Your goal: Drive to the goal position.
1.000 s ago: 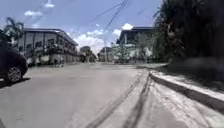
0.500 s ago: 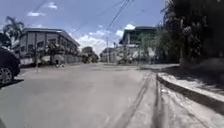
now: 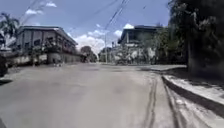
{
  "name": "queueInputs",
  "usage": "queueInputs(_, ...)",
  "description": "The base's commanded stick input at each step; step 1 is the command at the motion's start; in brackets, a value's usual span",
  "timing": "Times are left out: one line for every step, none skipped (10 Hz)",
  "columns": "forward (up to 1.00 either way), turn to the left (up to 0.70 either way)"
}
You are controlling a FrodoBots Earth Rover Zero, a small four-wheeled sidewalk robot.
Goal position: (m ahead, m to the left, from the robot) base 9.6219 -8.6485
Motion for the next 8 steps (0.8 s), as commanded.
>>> queueInputs(1.0, 0.01)
queueInputs(1.0, 0.01)
queueInputs(1.0, 0.01)
queueInputs(1.0, 0.01)
queueInputs(1.0, -0.32)
queueInputs(1.0, -0.39)
queueInputs(1.0, -0.39)
queueInputs(1.0, -0.39)
